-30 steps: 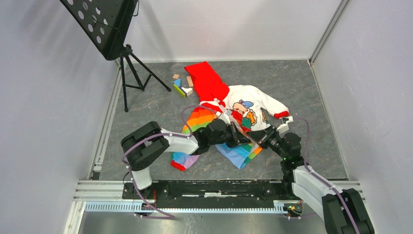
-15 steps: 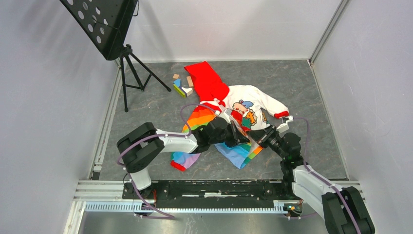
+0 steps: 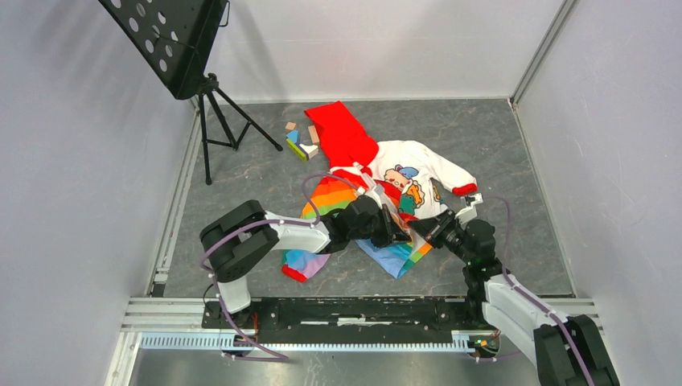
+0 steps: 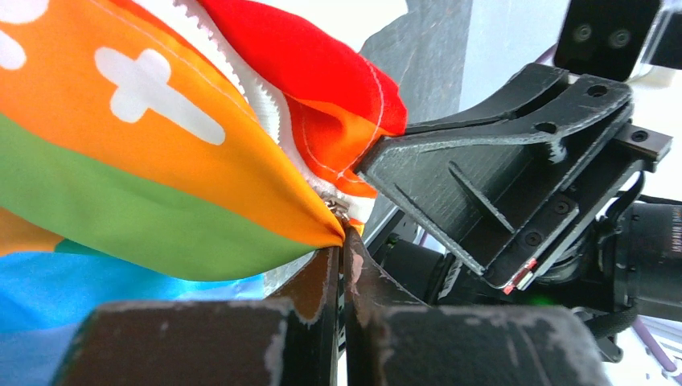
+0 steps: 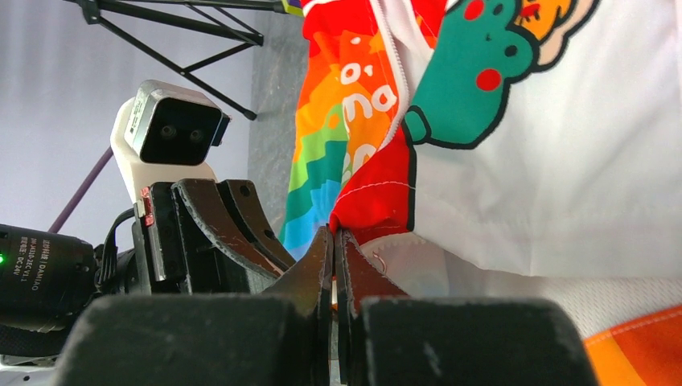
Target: Zip up the jacket
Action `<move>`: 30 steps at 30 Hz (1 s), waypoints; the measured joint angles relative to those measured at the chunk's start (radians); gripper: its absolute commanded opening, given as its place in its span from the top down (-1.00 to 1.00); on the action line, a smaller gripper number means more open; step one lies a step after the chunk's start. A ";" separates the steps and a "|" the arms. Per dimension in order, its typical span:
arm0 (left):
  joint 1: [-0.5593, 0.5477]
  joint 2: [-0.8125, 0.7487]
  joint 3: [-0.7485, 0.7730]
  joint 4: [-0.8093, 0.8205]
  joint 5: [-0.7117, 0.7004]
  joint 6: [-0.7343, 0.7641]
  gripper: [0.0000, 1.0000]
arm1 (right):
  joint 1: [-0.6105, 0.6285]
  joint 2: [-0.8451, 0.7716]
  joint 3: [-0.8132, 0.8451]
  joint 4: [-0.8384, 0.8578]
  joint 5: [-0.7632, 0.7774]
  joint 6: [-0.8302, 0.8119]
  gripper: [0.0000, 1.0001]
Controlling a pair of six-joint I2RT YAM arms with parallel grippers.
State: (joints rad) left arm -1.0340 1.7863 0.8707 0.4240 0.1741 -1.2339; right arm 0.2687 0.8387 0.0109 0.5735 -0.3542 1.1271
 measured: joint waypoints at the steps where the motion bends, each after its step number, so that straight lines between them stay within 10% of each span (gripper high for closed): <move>1: -0.001 0.010 0.004 -0.002 0.007 0.000 0.95 | 0.000 -0.014 0.000 -0.029 0.004 -0.006 0.95; 12: -0.007 0.061 0.026 -0.034 0.045 0.000 0.87 | 0.000 -0.066 0.000 -0.212 0.050 -0.037 0.85; 22: -0.011 0.074 0.040 -0.035 0.099 0.020 -0.25 | 0.000 -0.046 0.000 -0.271 0.076 -0.060 0.47; 30: -0.005 0.008 0.031 -0.154 0.121 0.153 -0.47 | 0.000 -0.029 0.000 -0.340 0.090 -0.142 -0.01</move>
State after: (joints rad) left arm -1.0389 1.7943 0.9016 0.2699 0.2951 -1.0813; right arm 0.2687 0.8101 0.0109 0.2340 -0.2638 0.9855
